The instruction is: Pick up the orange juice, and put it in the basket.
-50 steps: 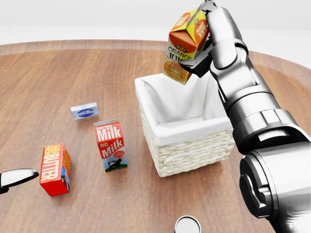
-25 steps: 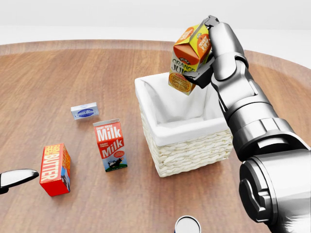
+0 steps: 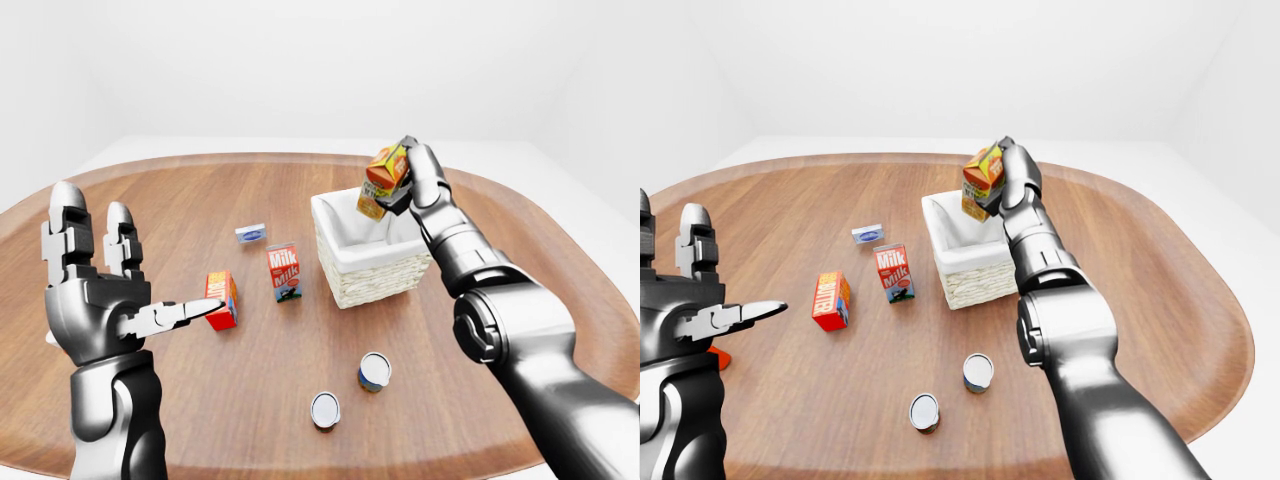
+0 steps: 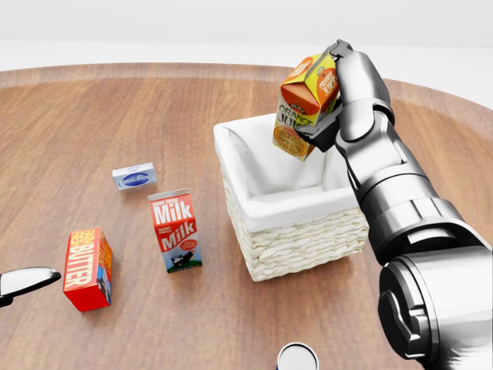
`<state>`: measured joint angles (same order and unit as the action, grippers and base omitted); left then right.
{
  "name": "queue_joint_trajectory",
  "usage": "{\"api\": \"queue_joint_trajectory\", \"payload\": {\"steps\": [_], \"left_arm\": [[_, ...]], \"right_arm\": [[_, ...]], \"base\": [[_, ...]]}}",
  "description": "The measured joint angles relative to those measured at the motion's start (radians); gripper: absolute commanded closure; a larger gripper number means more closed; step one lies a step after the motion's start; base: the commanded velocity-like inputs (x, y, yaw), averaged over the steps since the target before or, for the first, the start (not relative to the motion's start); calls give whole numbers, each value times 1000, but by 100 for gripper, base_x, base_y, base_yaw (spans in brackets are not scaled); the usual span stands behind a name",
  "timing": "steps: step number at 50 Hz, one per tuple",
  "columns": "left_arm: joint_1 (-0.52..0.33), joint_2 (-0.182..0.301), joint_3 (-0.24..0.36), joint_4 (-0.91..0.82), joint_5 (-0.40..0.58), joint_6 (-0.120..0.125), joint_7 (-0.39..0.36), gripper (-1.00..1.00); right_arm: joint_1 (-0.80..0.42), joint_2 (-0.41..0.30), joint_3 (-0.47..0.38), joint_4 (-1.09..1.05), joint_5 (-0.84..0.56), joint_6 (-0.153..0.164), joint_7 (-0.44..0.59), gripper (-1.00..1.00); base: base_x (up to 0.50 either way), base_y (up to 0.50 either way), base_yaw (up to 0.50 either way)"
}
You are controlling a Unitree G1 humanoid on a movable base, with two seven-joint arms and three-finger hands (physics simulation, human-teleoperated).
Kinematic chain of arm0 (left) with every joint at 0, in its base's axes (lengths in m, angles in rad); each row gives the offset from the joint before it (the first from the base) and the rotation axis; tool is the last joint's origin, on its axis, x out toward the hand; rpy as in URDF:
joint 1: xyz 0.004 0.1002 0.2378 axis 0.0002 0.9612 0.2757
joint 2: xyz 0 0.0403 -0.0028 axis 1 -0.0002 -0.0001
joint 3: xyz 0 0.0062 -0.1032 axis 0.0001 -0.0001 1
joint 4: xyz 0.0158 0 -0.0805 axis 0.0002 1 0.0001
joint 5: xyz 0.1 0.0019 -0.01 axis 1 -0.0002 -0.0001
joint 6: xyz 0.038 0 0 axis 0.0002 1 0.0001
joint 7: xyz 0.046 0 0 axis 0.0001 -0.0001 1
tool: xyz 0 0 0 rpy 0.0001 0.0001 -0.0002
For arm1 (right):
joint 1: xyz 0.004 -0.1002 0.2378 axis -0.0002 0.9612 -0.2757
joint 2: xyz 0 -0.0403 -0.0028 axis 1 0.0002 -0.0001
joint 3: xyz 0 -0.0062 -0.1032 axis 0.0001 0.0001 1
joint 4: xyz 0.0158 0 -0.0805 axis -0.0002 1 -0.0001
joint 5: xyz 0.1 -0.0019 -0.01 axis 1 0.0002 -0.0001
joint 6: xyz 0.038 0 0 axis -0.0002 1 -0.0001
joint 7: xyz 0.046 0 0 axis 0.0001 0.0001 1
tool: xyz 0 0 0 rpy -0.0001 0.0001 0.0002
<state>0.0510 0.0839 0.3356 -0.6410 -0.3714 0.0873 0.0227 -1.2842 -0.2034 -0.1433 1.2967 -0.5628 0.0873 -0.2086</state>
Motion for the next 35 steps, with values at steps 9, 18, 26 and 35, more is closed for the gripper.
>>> {"api": "queue_joint_trajectory", "payload": {"steps": [9, 18, 26, 35], "left_arm": [[0, 0, 0, 1, -1, 0, 1, -100], [2, -1, -1, -5, -1, 0, 2, -100], [3, -1, 0, -10, -2, 0, 3, -100], [2, -1, 2, -9, -3, 0, 3, -100]], "right_arm": [[9, 6, -5, 1, -6, 0, -12, 100], [22, 16, -12, 4, -12, 0, -22, 100], [32, 23, -17, 5, -21, 0, -30, 100], [44, 27, -22, 7, -34, 0, -43, 100]], "base": [[0, 0, 0], [0, 0, 0], [0, 0, 0], [0, 0, 0]]}}
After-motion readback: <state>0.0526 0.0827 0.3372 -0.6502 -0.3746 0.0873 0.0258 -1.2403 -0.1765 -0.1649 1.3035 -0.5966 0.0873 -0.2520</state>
